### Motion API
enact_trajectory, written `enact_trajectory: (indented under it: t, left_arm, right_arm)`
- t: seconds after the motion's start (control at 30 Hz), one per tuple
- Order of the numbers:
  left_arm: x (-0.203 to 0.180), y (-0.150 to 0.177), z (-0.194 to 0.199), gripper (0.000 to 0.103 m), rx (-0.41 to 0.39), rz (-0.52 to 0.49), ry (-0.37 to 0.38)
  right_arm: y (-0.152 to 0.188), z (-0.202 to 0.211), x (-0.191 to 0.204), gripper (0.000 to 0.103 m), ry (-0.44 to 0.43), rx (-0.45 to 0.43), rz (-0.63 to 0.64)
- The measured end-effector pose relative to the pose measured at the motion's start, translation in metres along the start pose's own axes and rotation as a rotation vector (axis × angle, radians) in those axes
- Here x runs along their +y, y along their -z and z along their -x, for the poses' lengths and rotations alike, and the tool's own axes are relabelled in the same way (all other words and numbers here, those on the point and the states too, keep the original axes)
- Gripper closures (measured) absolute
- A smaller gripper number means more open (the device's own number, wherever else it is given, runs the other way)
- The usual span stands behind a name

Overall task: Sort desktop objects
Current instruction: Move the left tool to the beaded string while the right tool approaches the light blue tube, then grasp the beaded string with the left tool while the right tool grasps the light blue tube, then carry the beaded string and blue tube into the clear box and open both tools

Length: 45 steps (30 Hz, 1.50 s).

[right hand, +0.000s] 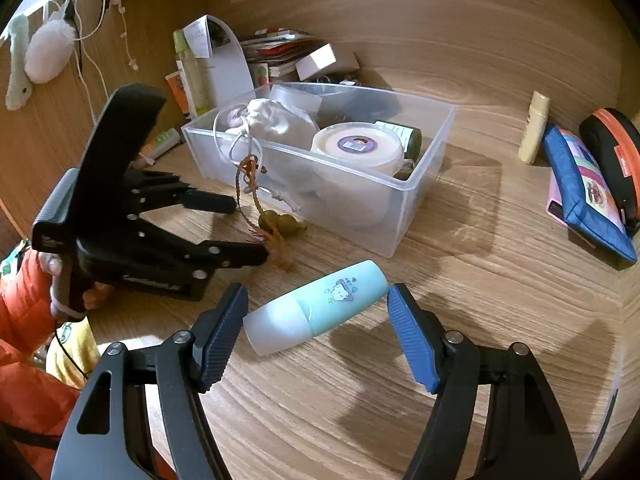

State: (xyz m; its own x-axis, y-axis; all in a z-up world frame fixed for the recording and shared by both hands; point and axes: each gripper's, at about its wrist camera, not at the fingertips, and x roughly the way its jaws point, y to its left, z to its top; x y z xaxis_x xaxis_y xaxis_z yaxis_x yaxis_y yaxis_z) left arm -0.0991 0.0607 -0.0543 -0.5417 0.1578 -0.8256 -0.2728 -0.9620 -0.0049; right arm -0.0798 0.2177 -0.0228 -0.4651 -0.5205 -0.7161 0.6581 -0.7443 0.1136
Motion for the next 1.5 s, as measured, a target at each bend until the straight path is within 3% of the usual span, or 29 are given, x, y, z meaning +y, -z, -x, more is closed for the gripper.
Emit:
enact_trajectory:
  t: [0.17,0.27,0.5,0.67,0.97,1.2,1.5]
  left_arm:
    - [-0.004,-0.01,-0.003,0.04,-0.005,-0.009,0.007]
    - [-0.006,-0.014,-0.006,0.041,-0.01,-0.005,0.05]
    - [-0.018,-0.016,-0.009,0.079,-0.037,-0.03,0.049]
    - [-0.011,-0.009,-0.003,0.082,-0.037,0.005,0.086]
    - [0.016,0.026,0.021,0.082,-0.055,0.063,0.024]
    - [0.05,0.044,0.048,0.082,-0.11,0.15,-0.033]
    - [0.072,0.039,0.089,0.083,-0.228,0.207,-0.019]
  right_arm:
    - [-0.002,-0.008,-0.005,0.034,-0.01,0.007,-0.016]
    - [-0.002,-0.007,-0.006,0.034,-0.014,0.006,-0.025]
    - [-0.002,-0.007,-0.005,0.034,-0.012,0.002,-0.032]
    - [-0.002,-0.008,-0.004,0.034,-0.013,0.002,-0.029]
    - [-0.008,-0.005,0.003,0.034,-0.004,-0.013,-0.033]
    - [-0.022,-0.001,0.007,0.034,0.005,-0.039,-0.03]
    - [-0.044,0.009,0.017,0.034,0.006,-0.096,-0.012]
